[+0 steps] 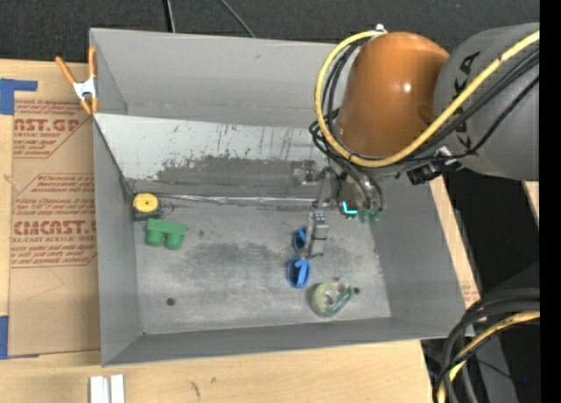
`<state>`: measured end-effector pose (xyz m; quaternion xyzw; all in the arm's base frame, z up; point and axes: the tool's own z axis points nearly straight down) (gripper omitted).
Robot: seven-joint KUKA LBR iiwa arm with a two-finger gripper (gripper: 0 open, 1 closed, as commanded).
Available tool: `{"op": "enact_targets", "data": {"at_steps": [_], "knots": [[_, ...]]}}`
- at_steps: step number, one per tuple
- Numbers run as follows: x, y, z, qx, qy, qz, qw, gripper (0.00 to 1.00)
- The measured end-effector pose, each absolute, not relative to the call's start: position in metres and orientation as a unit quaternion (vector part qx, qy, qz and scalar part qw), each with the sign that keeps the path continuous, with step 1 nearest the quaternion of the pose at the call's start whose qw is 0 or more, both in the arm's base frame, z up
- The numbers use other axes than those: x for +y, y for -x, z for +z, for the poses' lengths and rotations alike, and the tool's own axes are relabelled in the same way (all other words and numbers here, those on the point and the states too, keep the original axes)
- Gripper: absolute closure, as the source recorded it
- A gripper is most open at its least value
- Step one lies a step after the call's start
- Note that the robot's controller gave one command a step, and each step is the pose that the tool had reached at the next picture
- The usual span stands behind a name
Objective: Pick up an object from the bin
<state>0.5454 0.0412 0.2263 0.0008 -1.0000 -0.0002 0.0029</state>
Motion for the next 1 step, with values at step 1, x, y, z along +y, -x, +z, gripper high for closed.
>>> {"op": "enact_targets", "data": {"at_steps": [1], "knots": [[-0.0276,-0.5555,0.1045,-0.999,-0.04,0.0,0.003,0.0]]}}
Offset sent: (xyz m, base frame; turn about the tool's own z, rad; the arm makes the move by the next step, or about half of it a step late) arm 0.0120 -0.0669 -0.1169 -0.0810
